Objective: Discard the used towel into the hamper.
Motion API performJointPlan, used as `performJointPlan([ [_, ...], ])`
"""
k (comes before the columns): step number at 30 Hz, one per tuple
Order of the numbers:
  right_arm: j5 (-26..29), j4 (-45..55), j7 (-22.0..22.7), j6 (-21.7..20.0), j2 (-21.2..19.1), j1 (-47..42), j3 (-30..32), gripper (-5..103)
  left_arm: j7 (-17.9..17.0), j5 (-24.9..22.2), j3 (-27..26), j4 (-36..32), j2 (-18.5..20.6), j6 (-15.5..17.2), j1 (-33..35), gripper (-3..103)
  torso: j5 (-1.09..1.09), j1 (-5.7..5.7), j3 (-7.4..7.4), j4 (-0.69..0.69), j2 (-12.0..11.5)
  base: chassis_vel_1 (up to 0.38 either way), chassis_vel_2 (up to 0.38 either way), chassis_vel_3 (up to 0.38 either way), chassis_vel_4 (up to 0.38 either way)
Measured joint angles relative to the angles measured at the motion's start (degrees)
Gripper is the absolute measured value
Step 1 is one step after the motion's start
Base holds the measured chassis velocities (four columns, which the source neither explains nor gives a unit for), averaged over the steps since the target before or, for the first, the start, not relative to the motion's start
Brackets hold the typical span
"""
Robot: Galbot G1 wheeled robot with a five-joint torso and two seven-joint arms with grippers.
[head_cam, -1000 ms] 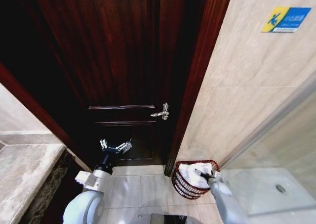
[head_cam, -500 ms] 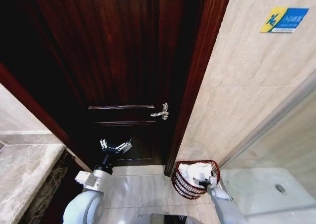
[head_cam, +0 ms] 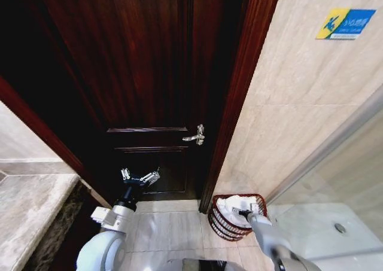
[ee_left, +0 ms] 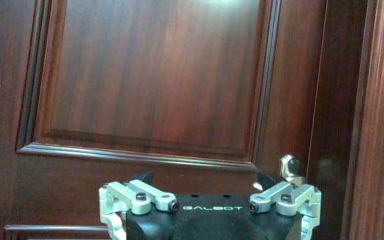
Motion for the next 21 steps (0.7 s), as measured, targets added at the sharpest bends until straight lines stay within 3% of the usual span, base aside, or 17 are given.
performJointPlan([
  [2, 2.68, 9.22, -0.05, -1.68, -0.8, -5.31, -0.5, 100, 0.0, 0.0, 0.0, 0.0, 0.0, 0.0, 0.0, 100, -0.03, 0.0, 0.0, -0.01, 0.0, 0.0, 0.0, 0.0, 0.0],
  [3, 2.68, 9.22, -0.05, -1.68, -0.8, -5.31, -0.5, 100, 0.0, 0.0, 0.0, 0.0, 0.0, 0.0, 0.0, 100, -0.03, 0.0, 0.0, -0.01, 0.0, 0.0, 0.0, 0.0, 0.0],
  [5, 5.52, 22.61, 0.48, -2.81, -1.61, -12.7, -0.71, 100, 0.0, 0.0, 0.0, 0.0, 0.0, 0.0, 0.0, 100, -0.05, -0.01, -0.02, 0.03, 0.02, 0.0, 0.0, 0.0, 0.0],
  [6, 5.52, 22.61, 0.48, -2.81, -1.61, -12.7, -0.71, 100, 0.0, 0.0, 0.0, 0.0, 0.0, 0.0, 0.0, 100, -0.05, -0.01, -0.02, 0.03, 0.02, 0.0, 0.0, 0.0, 0.0],
  [8, 6.26, 32.73, 1.22, -2.88, -1.81, -19.39, -0.44, 100, 0.0, 0.0, 0.0, 0.0, 0.0, 0.0, 0.0, 100, -0.02, -0.01, -0.01, 0.0, 0.02, 0.0, 0.0, 0.0, 0.0],
  [13, 6.61, 41.7, 2.14, -2.15, -1.13, -25.9, 0.83, 100, 0.0, 0.0, 0.0, 0.0, 0.0, 0.0, 0.01, 100, -0.03, -0.02, -0.02, 0.01, 0.02, 0.0, 0.0, 0.0, 0.0],
  [17, 6.94, 47.76, 2.54, 5.98, 0.4, -31.03, 2.12, 100, 0.0, 0.0, 0.0, 0.0, 0.01, 0.0, 0.0, 100, -0.02, -0.02, -0.01, 0.01, 0.02, 0.0, 0.0, 0.0, 0.0],
  [21, 7.91, 53.58, 2.71, 8.25, 1.24, -34.58, 2.75, 100, 0.0, 0.0, 0.0, 0.0, 0.0, 0.0, 0.0, 100, -0.04, -0.02, -0.01, 0.01, 0.02, 0.0, 0.0, 0.0, 0.0],
])
